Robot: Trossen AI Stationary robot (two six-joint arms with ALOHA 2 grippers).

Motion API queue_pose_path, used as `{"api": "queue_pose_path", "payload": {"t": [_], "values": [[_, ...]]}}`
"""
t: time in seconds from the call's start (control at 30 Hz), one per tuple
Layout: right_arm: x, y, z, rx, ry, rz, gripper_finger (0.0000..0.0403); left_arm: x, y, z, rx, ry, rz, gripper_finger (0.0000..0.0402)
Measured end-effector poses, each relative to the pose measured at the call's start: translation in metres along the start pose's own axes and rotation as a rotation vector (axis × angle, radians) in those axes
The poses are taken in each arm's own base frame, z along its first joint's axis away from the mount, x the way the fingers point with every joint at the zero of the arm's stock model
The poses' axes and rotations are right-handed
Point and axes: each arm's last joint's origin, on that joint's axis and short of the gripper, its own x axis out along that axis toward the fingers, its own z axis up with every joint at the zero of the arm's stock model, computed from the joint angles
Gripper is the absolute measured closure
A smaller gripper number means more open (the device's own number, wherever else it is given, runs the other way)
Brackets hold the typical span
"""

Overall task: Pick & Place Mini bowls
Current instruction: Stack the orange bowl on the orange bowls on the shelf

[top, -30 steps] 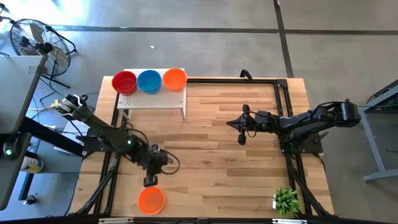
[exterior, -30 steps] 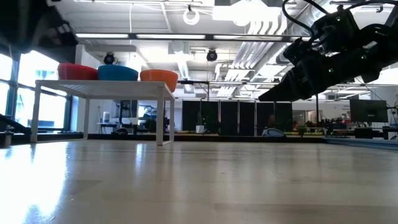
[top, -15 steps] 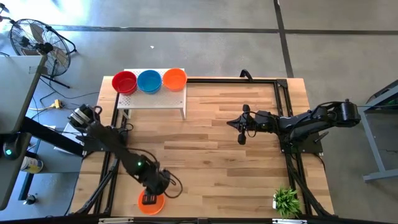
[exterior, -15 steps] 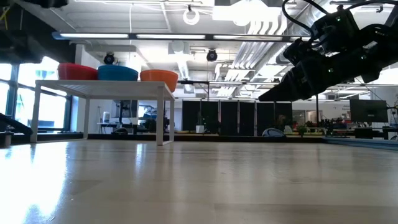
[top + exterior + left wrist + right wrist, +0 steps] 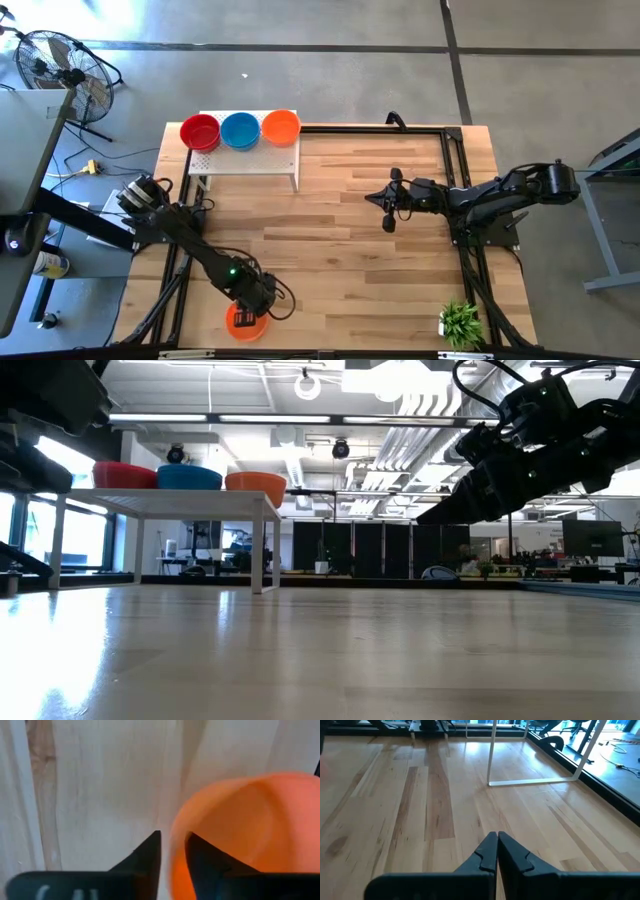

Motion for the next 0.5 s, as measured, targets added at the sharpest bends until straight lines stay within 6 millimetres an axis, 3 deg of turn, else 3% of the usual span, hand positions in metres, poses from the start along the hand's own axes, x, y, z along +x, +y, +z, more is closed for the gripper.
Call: {"api": "queue_pose_path", "payload": {"t": [0.2,0.37,0.5], "values": [[0.000,0.000,0.000,0.000,0.004,-0.003,0.0401,-0.001,0.002,-0.001,-0.006,0.027,-0.001,0.0390],[0.000,0.000,0.000,0.000,0.004,-0.003,0.0402,-0.022,0.020,0.003,-0.129,-0.049,0.091,0.0396],[0.000,0.000,0.000,0.001,0.004,-0.003,0.0401,-0.054,0.044,0.008,-0.267,-0.169,0.162,0.0397]]}}
